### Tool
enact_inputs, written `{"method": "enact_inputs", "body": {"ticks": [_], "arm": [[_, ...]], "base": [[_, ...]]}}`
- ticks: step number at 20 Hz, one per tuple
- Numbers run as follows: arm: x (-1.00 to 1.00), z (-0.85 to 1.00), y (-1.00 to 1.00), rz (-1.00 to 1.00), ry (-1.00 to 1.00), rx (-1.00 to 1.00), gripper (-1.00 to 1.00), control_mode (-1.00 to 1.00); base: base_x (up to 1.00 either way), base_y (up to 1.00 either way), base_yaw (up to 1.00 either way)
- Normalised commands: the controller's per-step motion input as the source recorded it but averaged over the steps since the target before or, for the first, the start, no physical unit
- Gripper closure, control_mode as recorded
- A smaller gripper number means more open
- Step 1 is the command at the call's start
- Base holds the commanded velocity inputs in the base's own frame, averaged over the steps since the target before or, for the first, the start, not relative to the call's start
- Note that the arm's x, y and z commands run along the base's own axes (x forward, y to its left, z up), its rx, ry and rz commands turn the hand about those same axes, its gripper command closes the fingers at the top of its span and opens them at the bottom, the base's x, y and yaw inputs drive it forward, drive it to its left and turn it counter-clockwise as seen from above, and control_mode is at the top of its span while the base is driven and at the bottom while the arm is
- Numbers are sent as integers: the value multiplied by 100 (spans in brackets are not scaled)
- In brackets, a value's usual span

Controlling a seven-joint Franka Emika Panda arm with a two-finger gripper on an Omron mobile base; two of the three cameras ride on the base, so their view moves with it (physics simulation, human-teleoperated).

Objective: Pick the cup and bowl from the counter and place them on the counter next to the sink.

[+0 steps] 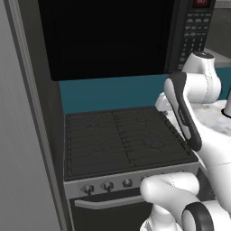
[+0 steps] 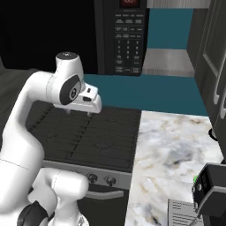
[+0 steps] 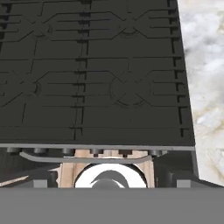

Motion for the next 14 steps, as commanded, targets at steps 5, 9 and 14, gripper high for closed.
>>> {"method": "enact_inputs", "body": {"ticks": [5,9,14], "arm": [[-30,-5,-38,-6,0,0,-100,-100],[-42,-7,-37,-8,0,-3,-100,-100],[-53,-11,-35,-7,0,-9,-100,-100]], "base": [[0,0,0],[0,0,0],[0,0,0]]}}
